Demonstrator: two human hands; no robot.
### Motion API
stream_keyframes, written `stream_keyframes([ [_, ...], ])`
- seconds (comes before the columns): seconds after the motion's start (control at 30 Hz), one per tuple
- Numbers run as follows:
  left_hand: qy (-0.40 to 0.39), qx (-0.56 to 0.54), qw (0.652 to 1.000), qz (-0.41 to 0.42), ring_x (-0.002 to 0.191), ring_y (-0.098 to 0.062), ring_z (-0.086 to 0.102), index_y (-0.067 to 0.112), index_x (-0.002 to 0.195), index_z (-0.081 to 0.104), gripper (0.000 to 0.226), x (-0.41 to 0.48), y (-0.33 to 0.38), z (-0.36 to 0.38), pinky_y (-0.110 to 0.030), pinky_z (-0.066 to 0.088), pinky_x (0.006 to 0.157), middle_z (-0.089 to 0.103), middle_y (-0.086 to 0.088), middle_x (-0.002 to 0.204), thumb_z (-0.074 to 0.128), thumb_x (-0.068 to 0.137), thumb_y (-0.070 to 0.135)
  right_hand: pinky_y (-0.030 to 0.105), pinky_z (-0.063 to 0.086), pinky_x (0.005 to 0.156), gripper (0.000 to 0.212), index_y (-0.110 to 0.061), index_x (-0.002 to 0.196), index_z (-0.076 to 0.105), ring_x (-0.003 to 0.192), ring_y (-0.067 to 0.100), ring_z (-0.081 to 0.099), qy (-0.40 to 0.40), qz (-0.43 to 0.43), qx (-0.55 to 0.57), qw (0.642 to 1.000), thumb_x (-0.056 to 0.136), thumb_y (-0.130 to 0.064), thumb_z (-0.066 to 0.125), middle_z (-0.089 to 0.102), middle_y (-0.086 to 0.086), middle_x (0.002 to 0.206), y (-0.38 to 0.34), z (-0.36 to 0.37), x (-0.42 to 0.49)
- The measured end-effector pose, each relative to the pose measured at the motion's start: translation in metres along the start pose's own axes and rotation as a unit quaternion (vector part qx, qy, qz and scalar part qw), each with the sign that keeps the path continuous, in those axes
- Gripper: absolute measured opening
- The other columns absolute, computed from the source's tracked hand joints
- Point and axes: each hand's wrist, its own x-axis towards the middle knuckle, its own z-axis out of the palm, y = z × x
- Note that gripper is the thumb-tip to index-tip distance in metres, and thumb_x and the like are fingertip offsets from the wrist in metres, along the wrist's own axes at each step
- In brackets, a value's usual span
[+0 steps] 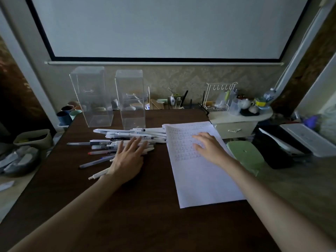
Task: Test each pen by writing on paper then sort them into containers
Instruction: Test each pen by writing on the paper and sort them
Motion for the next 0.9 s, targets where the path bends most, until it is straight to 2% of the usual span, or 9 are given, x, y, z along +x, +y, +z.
stream_keyframes([
  [0.07,0.019,-0.027,0.999,0.035,0.141,-0.011,-0.01,0.03,0.148,0.017,0.056,-0.004,0.022,0.004,-0.039,-0.01,0.113,0.003,0.002,0.157,0.028,0.097,0.048,0.032,0.025,0.108,0.042,-0.017,0.139,0.044,0.136,0.025,0.03,-0.011,0.003,0.0,1.0,0.098,-0.026,0.047,0.033,0.008,0.149,0.003,-0.001,0.03],
  [0.13,-0.005,-0.058,0.996,0.061,0.137,-0.006,-0.013,0.035,0.147,0.017,0.067,-0.01,0.045,0.007,-0.034,-0.012,0.111,0.0,0.008,0.156,0.016,0.088,0.067,0.034,0.024,0.109,0.044,-0.016,0.142,0.039,0.139,0.025,0.027,-0.027,0.003,-0.018,0.999,0.099,-0.026,0.044,0.029,0.007,0.152,0.005,0.0,0.056],
  [0.27,-0.057,-0.086,0.994,0.048,0.134,0.0,-0.017,0.041,0.147,0.006,0.082,-0.024,0.061,0.011,-0.028,-0.012,0.109,-0.008,0.014,0.154,0.021,0.077,0.08,0.039,0.025,0.111,0.048,-0.018,0.145,0.034,0.139,0.026,0.027,-0.037,0.022,-0.044,0.998,0.099,-0.033,0.04,0.028,0.006,0.152,0.01,0.001,0.097],
  [0.37,-0.099,-0.077,0.99,0.066,0.133,0.0,-0.023,0.049,0.143,-0.001,0.08,-0.026,0.061,0.01,-0.028,-0.015,0.107,-0.02,0.018,0.148,0.022,0.074,0.083,0.042,0.028,0.11,0.048,-0.019,0.142,0.037,0.135,0.027,0.031,-0.038,0.02,-0.084,0.996,0.099,-0.04,0.037,0.034,0.005,0.147,0.018,0.006,0.115],
  [0.47,-0.115,-0.079,0.986,0.093,0.134,-0.001,-0.023,0.053,0.141,0.004,0.075,-0.022,0.061,0.012,-0.027,-0.02,0.105,-0.021,0.021,0.148,0.021,0.074,0.083,0.041,0.037,0.102,0.045,-0.02,0.136,0.044,0.124,0.025,0.038,-0.017,0.018,-0.095,0.995,0.098,-0.044,0.037,0.039,0.005,0.135,0.023,0.014,0.118],
  [0.57,-0.124,-0.087,0.985,0.087,0.132,0.002,-0.021,0.05,0.143,0.009,0.078,-0.021,0.06,0.011,-0.028,-0.015,0.107,-0.015,0.021,0.148,0.018,0.073,0.082,0.039,0.04,0.096,0.04,-0.021,0.131,0.046,0.118,0.025,0.041,0.023,0.002,-0.122,0.992,0.099,-0.042,0.036,0.042,0.005,0.129,0.027,0.019,0.103],
  [0.7,-0.106,-0.085,0.986,0.1,0.132,0.003,-0.015,0.044,0.145,0.014,0.08,-0.026,0.059,0.01,-0.027,-0.007,0.11,-0.004,0.014,0.155,0.019,0.075,0.08,0.038,0.038,0.093,0.036,-0.021,0.128,0.051,0.114,0.025,0.041,0.057,-0.006,-0.099,0.993,0.099,-0.037,0.037,0.044,0.004,0.127,0.026,0.024,0.063],
  [0.83,-0.089,-0.11,0.983,0.115,0.14,-0.006,-0.003,0.038,0.146,0.024,0.077,-0.036,0.061,0.011,-0.033,0.002,0.114,0.007,0.004,0.157,0.022,0.079,0.077,0.04,0.039,0.093,0.034,-0.019,0.125,0.055,0.112,0.026,0.043,0.081,-0.004,-0.092,0.992,0.098,-0.034,0.04,0.046,0.004,0.125,0.019,0.026,0.015],
  [0.9,-0.096,-0.1,0.984,0.111,0.143,-0.01,0.002,0.038,0.146,0.023,0.075,-0.043,0.065,0.009,-0.03,0.0,0.112,0.008,0.004,0.157,0.022,0.08,0.075,0.04,0.04,0.092,0.032,-0.018,0.123,0.057,0.11,0.027,0.045,0.093,-0.008,-0.088,0.992,0.097,-0.032,0.043,0.048,0.005,0.124,0.012,0.028,-0.006],
])
